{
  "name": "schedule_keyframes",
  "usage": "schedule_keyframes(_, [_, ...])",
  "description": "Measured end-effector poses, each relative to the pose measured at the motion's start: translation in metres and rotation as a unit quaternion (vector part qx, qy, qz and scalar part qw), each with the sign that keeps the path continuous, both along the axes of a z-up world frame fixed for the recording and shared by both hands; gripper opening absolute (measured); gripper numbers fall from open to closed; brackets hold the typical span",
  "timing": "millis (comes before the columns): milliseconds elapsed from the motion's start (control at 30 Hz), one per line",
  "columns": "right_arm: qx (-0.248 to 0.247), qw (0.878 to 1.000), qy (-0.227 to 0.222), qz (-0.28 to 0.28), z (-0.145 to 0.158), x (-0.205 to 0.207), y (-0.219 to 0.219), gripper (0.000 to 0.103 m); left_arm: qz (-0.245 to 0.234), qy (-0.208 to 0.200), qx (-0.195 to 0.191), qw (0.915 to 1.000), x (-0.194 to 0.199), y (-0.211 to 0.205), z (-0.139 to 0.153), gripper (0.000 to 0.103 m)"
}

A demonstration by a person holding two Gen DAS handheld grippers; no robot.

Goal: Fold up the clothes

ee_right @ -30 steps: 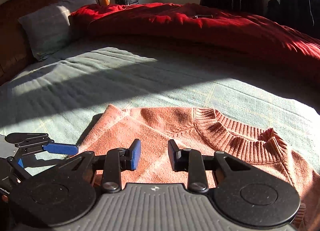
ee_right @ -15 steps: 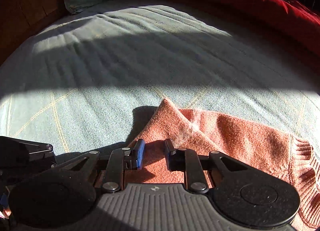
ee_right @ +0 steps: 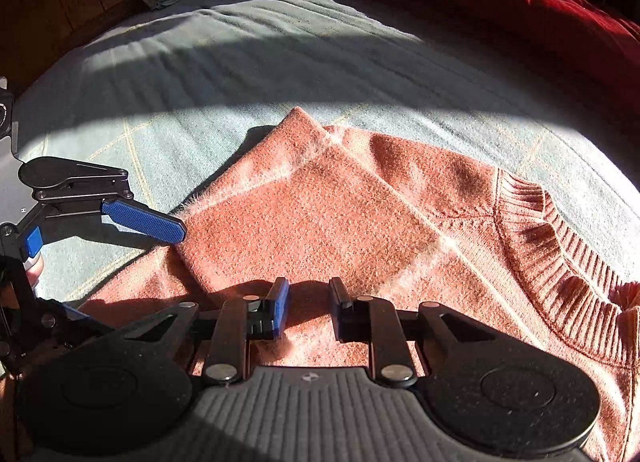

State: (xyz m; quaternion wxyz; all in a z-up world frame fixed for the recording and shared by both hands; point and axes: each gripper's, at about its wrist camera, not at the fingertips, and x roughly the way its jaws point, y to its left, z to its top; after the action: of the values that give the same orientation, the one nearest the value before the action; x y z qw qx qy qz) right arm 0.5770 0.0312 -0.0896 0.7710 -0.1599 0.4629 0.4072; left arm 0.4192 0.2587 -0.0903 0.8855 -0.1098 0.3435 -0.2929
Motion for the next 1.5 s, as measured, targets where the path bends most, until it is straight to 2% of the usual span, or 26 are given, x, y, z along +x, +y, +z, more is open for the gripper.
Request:
schedule_keyframes(167, [0.017,1.000,-0.018,-0.006,0.017,-0.011,-0.014,0.025,0.007,0.004,-0.014,0.9999,0.005,0.006,-0.003,0.083])
schedule_keyframes(300, [-0.001,1.000,-0.010,-0.028,0.009,-0.014,-0.029,0.025,0.005,0.002,-0.006,1.0000,0.005,0.003,-0.004,0.083])
schedule_keyframes(433, [0.020,0.998,-0.014,-0.052,0.015,-0.021,-0.046,0.025,0.005,0.000,-0.004,1.0000,0.004,0.003,-0.004,0.083])
schedule_keyframes(500, [0.037,0.997,-0.012,-0.062,0.017,-0.025,-0.055,0.030,0.005,-0.001,-0.001,1.0000,0.003,0.003,-0.004,0.083])
schedule_keyframes(600, [0.020,0.996,0.001,-0.081,0.005,-0.029,-0.065,0.033,0.003,-0.005,0.007,1.0000,0.000,0.000,-0.004,0.084])
schedule_keyframes(700, [0.034,0.995,0.000,-0.088,0.006,-0.028,-0.072,0.033,0.003,-0.010,0.013,0.9999,-0.001,-0.001,-0.002,0.084])
schedule_keyframes(833, [0.058,0.991,-0.020,-0.119,0.019,-0.008,-0.073,0.033,0.002,-0.010,0.009,0.9999,-0.002,0.000,-0.002,0.084])
schedule_keyframes(967, [0.063,0.989,-0.027,-0.128,0.010,0.019,-0.056,0.033,0.002,-0.010,0.004,0.9999,-0.001,0.002,-0.003,0.084])
schedule_keyframes(1033, [0.045,0.990,-0.025,-0.133,-0.003,0.029,-0.044,0.033,0.001,-0.011,0.003,0.9999,-0.001,0.001,-0.004,0.084])
schedule_keyframes(1167, [0.042,0.989,-0.023,-0.137,-0.003,0.032,-0.046,0.034,-0.001,-0.013,0.002,0.9999,-0.001,0.000,-0.005,0.087])
schedule_keyframes(1233, [0.051,0.987,-0.044,-0.145,0.012,0.025,-0.067,0.035,-0.001,-0.013,0.001,0.9999,-0.001,0.000,-0.005,0.087])
schedule_keyframes(1333, [0.055,0.978,-0.061,-0.190,0.029,0.015,-0.114,0.044,-0.001,-0.014,0.002,0.9999,0.000,0.000,-0.006,0.088])
schedule_keyframes(1433, [0.055,0.965,-0.060,-0.251,0.029,0.012,-0.168,0.048,-0.004,-0.019,0.009,0.9998,-0.001,-0.003,-0.006,0.089])
schedule_keyframes(1500, [0.067,0.957,-0.056,-0.277,0.025,0.010,-0.190,0.048,-0.005,-0.021,0.011,0.9997,-0.001,-0.003,-0.007,0.091])
